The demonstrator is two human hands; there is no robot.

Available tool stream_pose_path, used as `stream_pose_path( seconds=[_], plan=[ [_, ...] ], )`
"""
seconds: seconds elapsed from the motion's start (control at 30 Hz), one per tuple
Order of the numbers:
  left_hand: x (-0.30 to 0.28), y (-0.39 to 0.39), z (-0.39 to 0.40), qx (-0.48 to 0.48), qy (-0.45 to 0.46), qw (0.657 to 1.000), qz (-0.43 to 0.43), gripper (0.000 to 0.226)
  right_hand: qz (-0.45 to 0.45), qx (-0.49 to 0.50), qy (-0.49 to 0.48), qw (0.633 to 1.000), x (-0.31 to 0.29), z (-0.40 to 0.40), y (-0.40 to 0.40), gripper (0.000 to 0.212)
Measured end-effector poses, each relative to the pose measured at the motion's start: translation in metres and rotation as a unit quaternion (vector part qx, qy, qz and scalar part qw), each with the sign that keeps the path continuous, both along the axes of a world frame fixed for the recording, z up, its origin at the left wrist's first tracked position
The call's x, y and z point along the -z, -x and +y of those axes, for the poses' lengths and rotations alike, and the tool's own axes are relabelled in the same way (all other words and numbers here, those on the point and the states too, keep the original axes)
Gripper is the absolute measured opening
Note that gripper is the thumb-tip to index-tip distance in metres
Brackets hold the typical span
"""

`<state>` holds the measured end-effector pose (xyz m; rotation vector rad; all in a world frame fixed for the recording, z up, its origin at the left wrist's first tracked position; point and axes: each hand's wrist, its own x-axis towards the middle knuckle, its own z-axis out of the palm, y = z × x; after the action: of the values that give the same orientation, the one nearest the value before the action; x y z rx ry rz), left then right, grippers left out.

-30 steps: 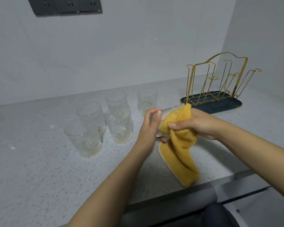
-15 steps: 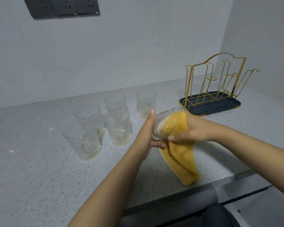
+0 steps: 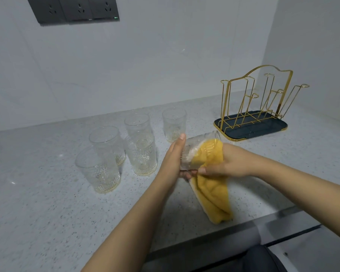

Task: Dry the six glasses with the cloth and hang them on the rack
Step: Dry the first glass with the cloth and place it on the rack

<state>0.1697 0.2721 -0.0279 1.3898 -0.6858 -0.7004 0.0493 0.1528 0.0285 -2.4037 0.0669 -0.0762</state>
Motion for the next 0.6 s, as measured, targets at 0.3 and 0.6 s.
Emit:
stream_pose_path(
  seconds=[0.3, 0.6],
  plan=[
    [-0.005, 0.009, -0.005, -0.041, 0.065, 0.997, 0.011, 0.038, 0.06, -0.012, -0.17, 0.984, -0.014, 0.005, 0.0, 0.029],
    [0.005, 0.005, -0.01, 0.006, 0.023, 1.0, 0.018, 0.077, -0.002, 0.067, -0.17, 0.983, -0.013, -0.011, -0.001, 0.033]
  ],
)
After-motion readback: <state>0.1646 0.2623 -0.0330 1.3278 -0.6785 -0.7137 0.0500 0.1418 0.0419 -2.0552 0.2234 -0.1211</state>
